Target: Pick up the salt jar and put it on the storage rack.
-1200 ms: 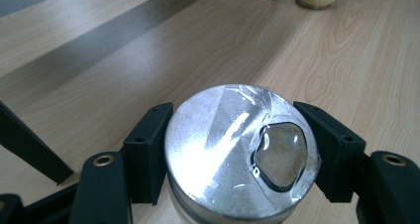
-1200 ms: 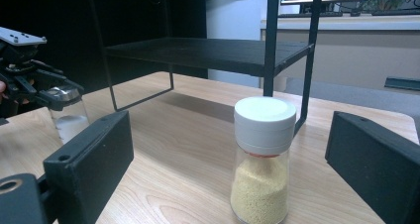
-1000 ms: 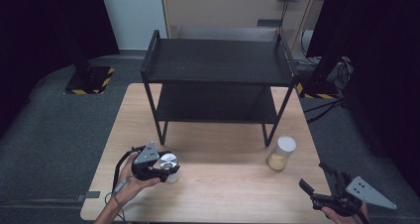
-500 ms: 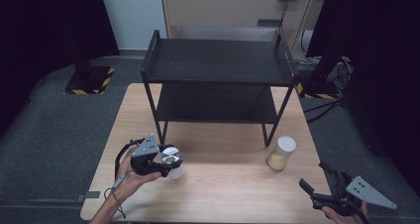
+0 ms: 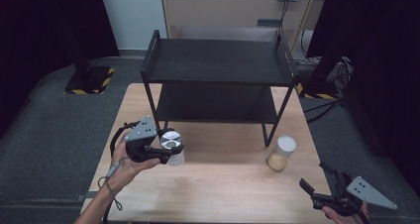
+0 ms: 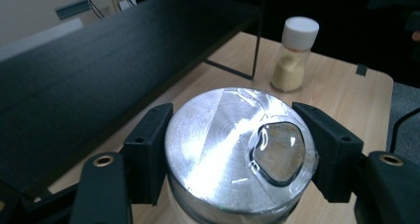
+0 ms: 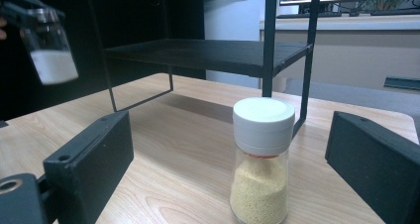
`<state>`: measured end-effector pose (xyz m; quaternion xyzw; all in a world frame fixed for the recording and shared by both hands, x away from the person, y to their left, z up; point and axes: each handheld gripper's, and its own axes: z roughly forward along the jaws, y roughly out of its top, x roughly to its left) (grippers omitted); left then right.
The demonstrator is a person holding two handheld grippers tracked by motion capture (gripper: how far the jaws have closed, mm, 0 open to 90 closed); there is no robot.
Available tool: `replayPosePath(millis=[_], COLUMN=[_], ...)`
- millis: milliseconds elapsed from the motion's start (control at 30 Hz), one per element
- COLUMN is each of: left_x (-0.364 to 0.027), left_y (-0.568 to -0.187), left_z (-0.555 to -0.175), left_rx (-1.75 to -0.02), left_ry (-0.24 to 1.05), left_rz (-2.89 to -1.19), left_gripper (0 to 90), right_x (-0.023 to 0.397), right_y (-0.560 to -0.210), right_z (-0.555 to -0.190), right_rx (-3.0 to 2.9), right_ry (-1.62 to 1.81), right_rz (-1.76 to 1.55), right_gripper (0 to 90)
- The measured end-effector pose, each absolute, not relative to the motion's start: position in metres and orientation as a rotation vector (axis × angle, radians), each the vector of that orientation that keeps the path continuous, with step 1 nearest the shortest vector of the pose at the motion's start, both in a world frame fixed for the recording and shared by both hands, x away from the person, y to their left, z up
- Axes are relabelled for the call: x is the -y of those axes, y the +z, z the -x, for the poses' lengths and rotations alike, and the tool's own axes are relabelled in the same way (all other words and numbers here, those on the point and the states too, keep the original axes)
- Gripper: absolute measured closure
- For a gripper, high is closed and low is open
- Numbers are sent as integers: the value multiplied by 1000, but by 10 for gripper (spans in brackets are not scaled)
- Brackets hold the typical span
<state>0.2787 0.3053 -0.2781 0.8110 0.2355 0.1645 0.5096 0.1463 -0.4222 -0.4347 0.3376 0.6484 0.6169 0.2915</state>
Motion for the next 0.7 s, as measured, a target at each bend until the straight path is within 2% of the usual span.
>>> replayPosePath(millis=[500, 700], left_x=[-296, -292], left_y=[-183, -145], left_z=[-290, -293], left_rx=[-546, -529], left_ry=[356, 377], left_rz=[-1952, -1938], left_gripper=[337, 337], right_x=[423, 423], right_y=[-435, -435], right_z=[-147, -147], right_rx=[-1729, -1730], right_ry=[1647, 1648], right_rz=[-900, -900], right_gripper=[49, 48])
